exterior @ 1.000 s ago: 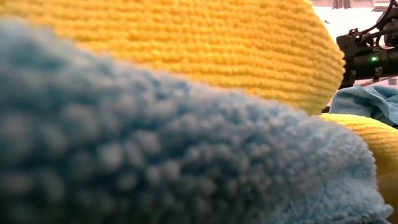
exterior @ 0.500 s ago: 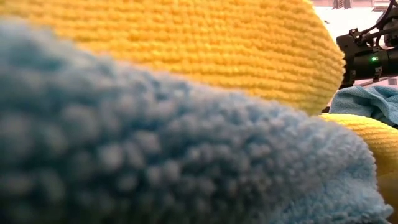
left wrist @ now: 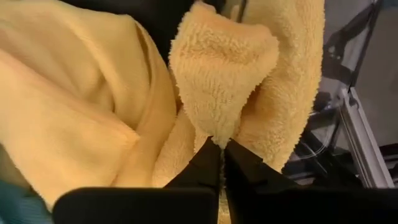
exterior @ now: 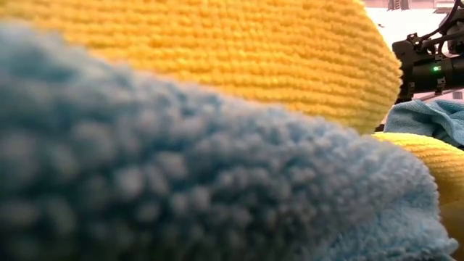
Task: Sort microfiber towel by color & place in baskets
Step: Put the yellow towel into the left transparent bin
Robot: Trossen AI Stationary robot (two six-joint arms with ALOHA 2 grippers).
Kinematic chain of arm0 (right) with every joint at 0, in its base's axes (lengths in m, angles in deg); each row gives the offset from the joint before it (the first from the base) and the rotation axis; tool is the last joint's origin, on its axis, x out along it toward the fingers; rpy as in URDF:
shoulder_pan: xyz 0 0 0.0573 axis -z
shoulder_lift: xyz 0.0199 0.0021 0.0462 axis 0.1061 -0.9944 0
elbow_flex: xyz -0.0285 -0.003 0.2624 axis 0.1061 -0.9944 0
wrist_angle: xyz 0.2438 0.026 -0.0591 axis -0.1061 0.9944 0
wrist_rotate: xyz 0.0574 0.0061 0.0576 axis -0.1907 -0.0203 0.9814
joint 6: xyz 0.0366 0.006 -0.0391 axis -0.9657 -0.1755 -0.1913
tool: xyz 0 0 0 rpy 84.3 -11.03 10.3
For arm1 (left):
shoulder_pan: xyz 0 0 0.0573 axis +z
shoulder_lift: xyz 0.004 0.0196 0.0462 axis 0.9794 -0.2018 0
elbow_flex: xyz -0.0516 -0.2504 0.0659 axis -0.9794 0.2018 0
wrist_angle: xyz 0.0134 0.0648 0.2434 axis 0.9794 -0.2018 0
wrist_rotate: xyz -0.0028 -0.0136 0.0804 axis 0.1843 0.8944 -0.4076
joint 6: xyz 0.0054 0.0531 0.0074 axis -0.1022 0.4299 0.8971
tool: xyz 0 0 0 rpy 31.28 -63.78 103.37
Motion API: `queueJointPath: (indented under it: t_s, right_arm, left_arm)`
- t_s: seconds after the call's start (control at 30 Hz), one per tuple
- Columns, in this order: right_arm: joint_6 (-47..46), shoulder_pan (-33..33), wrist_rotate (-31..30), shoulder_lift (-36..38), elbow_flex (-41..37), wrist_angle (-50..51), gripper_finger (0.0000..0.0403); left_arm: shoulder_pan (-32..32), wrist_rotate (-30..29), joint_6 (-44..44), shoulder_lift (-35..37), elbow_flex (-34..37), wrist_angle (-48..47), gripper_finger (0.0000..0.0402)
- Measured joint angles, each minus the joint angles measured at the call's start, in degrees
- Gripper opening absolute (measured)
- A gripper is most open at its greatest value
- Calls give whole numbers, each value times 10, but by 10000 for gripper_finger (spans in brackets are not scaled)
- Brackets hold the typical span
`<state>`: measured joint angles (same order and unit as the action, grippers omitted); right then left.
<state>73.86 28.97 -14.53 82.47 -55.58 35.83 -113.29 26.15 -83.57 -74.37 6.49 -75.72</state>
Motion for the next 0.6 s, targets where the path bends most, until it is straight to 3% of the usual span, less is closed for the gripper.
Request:
queueJointPath:
  t_s: [0.6]
  right_arm:
    - [0, 0, 0, 0, 0, 0, 187]
  left_arm:
    - [-33, -39, -59, 0, -172, -36, 2]
